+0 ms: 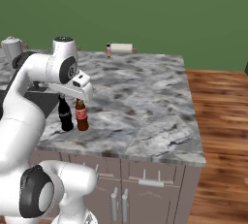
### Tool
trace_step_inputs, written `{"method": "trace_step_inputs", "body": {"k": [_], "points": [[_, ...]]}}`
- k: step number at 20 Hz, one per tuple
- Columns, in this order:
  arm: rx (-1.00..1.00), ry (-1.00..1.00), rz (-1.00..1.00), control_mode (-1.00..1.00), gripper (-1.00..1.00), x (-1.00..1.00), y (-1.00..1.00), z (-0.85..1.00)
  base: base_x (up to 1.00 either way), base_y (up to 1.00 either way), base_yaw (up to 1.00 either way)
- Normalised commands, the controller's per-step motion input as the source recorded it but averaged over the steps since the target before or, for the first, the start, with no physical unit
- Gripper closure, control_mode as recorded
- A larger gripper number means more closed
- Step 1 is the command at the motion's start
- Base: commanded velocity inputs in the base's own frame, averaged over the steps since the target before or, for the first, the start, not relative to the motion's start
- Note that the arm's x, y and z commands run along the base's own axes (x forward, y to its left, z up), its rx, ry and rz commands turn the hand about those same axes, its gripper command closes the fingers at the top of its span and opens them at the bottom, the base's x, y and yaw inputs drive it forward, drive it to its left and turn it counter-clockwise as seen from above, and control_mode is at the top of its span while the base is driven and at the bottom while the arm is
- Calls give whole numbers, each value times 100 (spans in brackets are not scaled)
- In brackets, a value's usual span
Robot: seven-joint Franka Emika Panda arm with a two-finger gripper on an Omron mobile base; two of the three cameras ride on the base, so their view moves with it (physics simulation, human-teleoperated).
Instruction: Place the large bottle from the dining counter next to the other large bottle outside the sink, and place the small bottle from the dining counter next to the other small bottle inside the sink.
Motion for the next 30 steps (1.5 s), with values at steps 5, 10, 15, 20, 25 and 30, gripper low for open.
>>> {"method": "trace_step_inputs", "body": {"k": [5, 10, 15, 20, 25, 30], "points": [[0, -3, 2, -100, -100, -45, 0, 11, 0, 0, 0], [0, -8, 1, -100, -100, -41, -3, 2, 0, 0, 0], [0, -6, 1, -100, -100, -19, -1, 0, 0, 0, 0], [0, 0, 0, -100, -100, 0, 0, 0, 0, 0, 0], [0, 0, 0, 100, -100, 0, 0, 0, 0, 0, 0], [0, 0, 0, 100, -100, 0, 0, 0, -47, 0, -1]]}}
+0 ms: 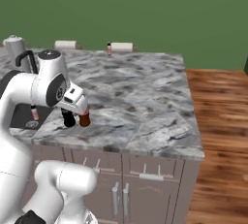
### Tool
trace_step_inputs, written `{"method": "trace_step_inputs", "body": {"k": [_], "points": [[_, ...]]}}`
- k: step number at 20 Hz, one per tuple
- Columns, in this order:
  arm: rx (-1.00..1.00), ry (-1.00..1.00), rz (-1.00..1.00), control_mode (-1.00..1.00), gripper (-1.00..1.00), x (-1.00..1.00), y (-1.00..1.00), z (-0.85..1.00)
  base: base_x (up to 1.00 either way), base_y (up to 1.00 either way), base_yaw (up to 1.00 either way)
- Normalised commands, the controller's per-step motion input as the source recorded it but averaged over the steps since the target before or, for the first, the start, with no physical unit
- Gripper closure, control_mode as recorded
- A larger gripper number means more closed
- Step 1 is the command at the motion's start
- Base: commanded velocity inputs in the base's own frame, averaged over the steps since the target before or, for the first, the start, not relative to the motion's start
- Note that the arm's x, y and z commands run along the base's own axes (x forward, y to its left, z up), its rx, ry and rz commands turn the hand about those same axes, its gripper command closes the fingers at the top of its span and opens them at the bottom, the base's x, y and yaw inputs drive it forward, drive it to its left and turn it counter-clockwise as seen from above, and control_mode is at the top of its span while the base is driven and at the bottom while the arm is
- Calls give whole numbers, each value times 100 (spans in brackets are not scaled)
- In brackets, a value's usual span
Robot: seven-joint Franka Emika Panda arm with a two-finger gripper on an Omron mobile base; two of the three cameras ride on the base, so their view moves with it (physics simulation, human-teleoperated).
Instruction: Place the large bottle from the dining counter next to the other large bottle outside the sink, and place the small bottle from the dining counter next to the other small bottle inside the sink.
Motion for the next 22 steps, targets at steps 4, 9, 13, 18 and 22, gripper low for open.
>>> {"method": "trace_step_inputs", "body": {"k": [4, 9, 13, 18, 22], "points": [[0, 0, 0, 100, -100, 0, 0, 0, -97, -5, -4], [0, 0, 0, 100, -100, 0, 0, 0, -41, -45, 19], [0, 0, 0, 100, -100, 0, 0, 0, -14, -85, 41], [0, 0, 0, 100, -100, 0, 0, 0, -8, -98, 47], [0, 0, 0, 100, -100, 0, 0, 0, 0, -100, 42]]}}
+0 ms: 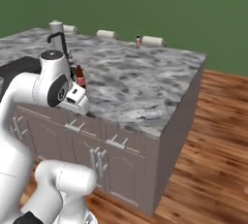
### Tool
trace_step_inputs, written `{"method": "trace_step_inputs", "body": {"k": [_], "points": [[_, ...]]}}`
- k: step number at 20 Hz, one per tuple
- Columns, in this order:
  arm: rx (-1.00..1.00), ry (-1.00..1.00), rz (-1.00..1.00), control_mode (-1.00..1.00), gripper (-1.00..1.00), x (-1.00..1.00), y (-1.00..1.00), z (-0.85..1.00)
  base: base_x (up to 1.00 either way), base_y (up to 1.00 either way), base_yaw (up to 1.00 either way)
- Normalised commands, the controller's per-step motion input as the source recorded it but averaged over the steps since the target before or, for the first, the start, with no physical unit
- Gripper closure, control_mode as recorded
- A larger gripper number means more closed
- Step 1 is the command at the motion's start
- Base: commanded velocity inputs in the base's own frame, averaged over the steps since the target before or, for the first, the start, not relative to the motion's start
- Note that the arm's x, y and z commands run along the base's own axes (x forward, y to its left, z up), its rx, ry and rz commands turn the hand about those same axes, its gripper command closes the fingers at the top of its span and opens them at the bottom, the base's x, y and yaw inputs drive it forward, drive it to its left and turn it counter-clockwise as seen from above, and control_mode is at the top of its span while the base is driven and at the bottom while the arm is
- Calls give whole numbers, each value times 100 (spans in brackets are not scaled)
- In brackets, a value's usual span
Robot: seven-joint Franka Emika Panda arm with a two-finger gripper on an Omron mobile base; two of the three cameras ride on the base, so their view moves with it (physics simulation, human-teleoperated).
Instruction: Place the large bottle from the dining counter next to the other large bottle outside the sink, and place the small bottle from the dining counter next to the other small bottle inside the sink.
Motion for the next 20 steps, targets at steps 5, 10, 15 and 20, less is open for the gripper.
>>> {"method": "trace_step_inputs", "body": {"k": [5, 10, 15, 20], "points": [[0, 0, 0, 100, -100, 0, 0, 0, 0, -100, 40], [0, 0, 0, 100, -100, 0, 0, 0, 28, -100, 41], [0, 0, 0, 100, -100, 0, 0, 0, 45, -100, 39], [0, 0, 0, 100, -100, 0, 0, 0, 59, -100, 38]]}}
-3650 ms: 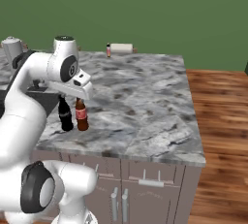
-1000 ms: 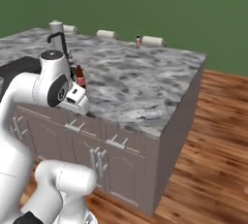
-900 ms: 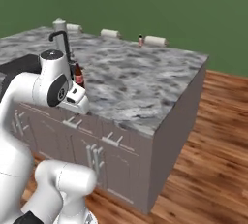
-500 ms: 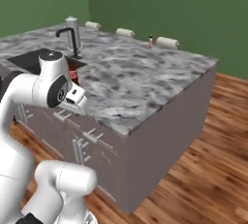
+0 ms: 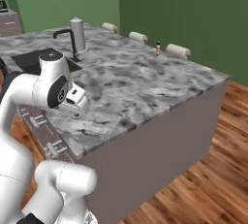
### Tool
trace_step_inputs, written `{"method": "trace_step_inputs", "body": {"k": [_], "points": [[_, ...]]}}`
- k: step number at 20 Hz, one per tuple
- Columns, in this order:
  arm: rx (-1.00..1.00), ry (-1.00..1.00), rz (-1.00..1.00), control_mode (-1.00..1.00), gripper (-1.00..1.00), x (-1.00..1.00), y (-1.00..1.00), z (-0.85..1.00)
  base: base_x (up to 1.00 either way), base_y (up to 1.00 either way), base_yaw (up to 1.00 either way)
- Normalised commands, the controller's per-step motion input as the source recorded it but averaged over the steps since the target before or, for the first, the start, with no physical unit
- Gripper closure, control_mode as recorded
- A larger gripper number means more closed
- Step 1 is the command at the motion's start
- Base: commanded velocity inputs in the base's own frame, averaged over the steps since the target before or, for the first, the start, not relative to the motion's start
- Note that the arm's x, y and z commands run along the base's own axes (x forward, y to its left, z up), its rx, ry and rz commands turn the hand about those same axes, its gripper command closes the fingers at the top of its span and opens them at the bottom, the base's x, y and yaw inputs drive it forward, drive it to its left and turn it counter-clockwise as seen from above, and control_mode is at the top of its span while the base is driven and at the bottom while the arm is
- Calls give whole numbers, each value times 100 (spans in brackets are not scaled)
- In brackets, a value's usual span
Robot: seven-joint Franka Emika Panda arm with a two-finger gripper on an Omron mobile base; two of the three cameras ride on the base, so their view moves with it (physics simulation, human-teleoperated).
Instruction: Place the large bottle from the dining counter next to the other large bottle outside the sink, and place the small bottle from the dining counter next to the other small bottle inside the sink.
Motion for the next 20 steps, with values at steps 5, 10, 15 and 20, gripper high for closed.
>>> {"method": "trace_step_inputs", "body": {"k": [5, 10, 15, 20], "points": [[0, 0, 0, 100, -100, 0, 0, 0, 46, -100, 41], [0, 0, 0, 100, -100, 0, 0, 0, 43, -100, 47], [0, 0, 0, 100, -100, 0, 0, 0, 46, -100, 54], [0, 0, 0, 100, -100, 0, 0, 0, 38, -100, 47]]}}
